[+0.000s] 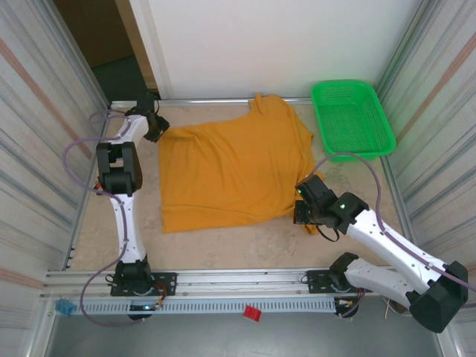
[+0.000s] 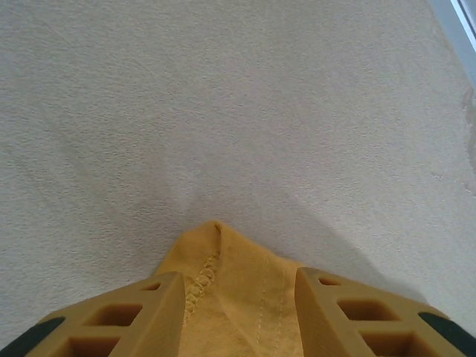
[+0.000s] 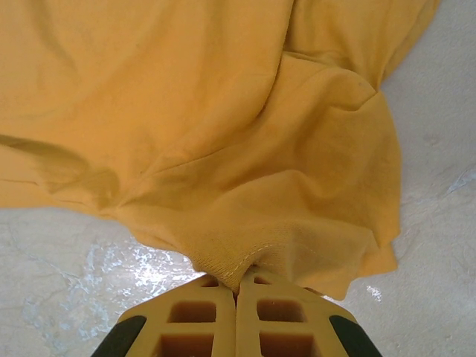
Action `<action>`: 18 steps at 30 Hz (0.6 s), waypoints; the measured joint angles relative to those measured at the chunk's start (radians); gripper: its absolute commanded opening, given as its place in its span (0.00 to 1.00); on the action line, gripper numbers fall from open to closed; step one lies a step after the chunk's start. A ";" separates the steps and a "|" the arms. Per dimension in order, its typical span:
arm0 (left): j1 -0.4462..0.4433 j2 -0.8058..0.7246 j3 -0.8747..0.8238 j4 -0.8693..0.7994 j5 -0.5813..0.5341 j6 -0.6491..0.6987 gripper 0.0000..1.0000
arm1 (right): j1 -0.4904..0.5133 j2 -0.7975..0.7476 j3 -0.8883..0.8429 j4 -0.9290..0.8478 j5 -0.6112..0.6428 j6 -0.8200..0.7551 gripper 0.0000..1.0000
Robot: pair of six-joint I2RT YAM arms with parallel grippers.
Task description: Fold the inside-out t-shirt
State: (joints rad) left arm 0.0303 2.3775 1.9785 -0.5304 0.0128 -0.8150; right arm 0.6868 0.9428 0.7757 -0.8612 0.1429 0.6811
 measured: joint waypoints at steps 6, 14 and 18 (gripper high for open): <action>-0.002 0.002 0.002 0.003 -0.006 -0.009 0.26 | -0.002 0.007 0.000 0.000 0.000 0.000 0.00; -0.011 0.047 0.070 0.015 0.013 -0.020 0.00 | -0.006 0.006 0.000 -0.005 0.006 0.000 0.00; -0.010 0.052 0.113 0.014 0.031 -0.018 0.00 | -0.008 0.004 0.000 -0.008 0.016 0.000 0.00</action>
State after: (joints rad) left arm 0.0204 2.4298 2.0918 -0.5159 0.0441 -0.8333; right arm 0.6785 0.9470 0.7757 -0.8692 0.1585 0.6815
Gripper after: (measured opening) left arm 0.047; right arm 0.042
